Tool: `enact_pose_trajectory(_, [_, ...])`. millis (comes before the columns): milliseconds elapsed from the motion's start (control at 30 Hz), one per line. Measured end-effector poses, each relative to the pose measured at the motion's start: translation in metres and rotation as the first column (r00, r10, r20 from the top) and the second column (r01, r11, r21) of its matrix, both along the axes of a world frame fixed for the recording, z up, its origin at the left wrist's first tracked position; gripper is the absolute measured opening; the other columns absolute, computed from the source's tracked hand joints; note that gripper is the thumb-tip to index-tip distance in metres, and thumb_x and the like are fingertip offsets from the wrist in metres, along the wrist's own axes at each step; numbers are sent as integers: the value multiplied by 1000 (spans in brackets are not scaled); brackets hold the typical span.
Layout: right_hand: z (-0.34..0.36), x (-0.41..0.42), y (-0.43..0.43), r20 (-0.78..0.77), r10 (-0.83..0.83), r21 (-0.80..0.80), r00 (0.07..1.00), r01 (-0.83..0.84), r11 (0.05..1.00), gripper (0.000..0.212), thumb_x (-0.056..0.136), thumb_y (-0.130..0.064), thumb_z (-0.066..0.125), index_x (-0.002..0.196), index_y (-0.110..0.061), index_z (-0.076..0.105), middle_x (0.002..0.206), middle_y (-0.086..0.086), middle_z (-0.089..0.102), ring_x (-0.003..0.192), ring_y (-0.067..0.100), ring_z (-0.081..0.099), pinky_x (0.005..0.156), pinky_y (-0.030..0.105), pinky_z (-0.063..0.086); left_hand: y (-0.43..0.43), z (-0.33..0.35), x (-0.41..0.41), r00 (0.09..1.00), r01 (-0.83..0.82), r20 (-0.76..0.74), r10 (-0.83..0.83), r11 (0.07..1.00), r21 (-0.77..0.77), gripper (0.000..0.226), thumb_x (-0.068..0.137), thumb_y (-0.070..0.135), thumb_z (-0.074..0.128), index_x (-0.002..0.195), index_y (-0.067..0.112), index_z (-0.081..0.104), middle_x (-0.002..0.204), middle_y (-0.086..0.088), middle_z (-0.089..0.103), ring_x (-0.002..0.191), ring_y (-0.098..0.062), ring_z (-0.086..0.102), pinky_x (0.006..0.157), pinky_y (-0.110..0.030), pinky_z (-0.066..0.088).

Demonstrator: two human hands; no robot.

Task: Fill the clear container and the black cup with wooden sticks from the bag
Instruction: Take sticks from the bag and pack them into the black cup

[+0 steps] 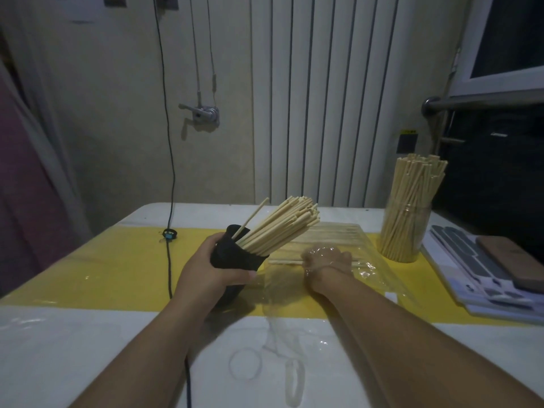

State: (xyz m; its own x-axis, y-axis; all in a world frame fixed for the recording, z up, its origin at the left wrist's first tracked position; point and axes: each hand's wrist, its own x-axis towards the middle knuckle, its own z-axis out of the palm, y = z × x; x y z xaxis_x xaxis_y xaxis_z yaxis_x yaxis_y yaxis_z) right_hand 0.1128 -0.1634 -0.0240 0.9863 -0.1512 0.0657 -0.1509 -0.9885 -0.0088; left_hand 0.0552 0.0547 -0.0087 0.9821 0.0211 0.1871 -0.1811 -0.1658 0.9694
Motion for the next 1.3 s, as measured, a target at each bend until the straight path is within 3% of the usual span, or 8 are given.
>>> enact_pose_trajectory(100, [-1,2,0,77,-3,36,997,0,999,33,94,-26,49,125,-32,58,130,-1,48,123,26,45,99,39,33,0,0,-1,1000,1,-2,-1,1000,7,67,63,8,91,109,43,58,110,9,67,102,-17,62,73,-32,50])
enact_pose_trajectory(400, [0,0,-4,73,9,142,997,-19,990,23,96,-27,47,113,-35,61,126,-4,56,125,25,46,99,40,32,-1,0,-2,1000,6,1,-6,1000,10,71,57,12,94,110,42,58,108,9,67,100,-15,62,72,-30,50])
enact_pose_trajectory(600, [12,-17,-4,-47,103,180,994,-93,979,25,97,-22,47,118,-22,60,125,7,60,117,30,56,99,38,45,0,1,-3,1000,6,2,-6,1000,0,71,61,7,91,113,41,57,109,8,67,99,-15,63,69,-27,49])
enact_pose_trajectory(767, [16,-36,1,-151,105,48,983,-99,994,30,92,-15,55,121,-11,60,126,11,61,116,32,60,92,35,51,-4,6,-8,1000,-8,7,8,1000,6,72,43,21,90,102,46,58,102,16,68,91,-5,63,65,-23,46])
enact_pose_trajectory(867, [14,-45,0,-131,135,53,982,-129,990,33,89,-12,56,122,-9,59,126,14,62,116,32,60,93,35,52,-4,5,-8,1000,0,12,0,1000,12,70,56,8,94,103,44,57,105,14,66,92,-6,62,66,-24,46])
enact_pose_trajectory(1033, [6,-59,-2,-33,177,159,984,-169,973,31,92,-15,56,123,-11,58,127,11,60,116,29,59,88,30,47,-2,2,-5,1000,-5,16,4,999,38,71,60,8,92,110,43,56,110,12,65,100,-12,61,70,-29,48])
enact_pose_trajectory(1233, [6,-73,-6,-3,229,136,973,-227,964,9,94,-23,51,93,-18,59,111,7,64,101,27,61,72,28,40,-1,0,-4,1000,-9,19,8,998,56,75,62,9,91,120,39,55,112,9,65,103,-17,62,71,-29,48])
enact_pose_trajectory(1300, [10,-77,-7,-25,260,114,965,-256,960,13,94,-23,50,97,-18,61,114,7,63,103,28,61,72,29,40,-2,0,-4,1000,-9,22,8,998,57,74,63,8,91,119,39,54,112,10,65,102,-14,61,70,-27,47])
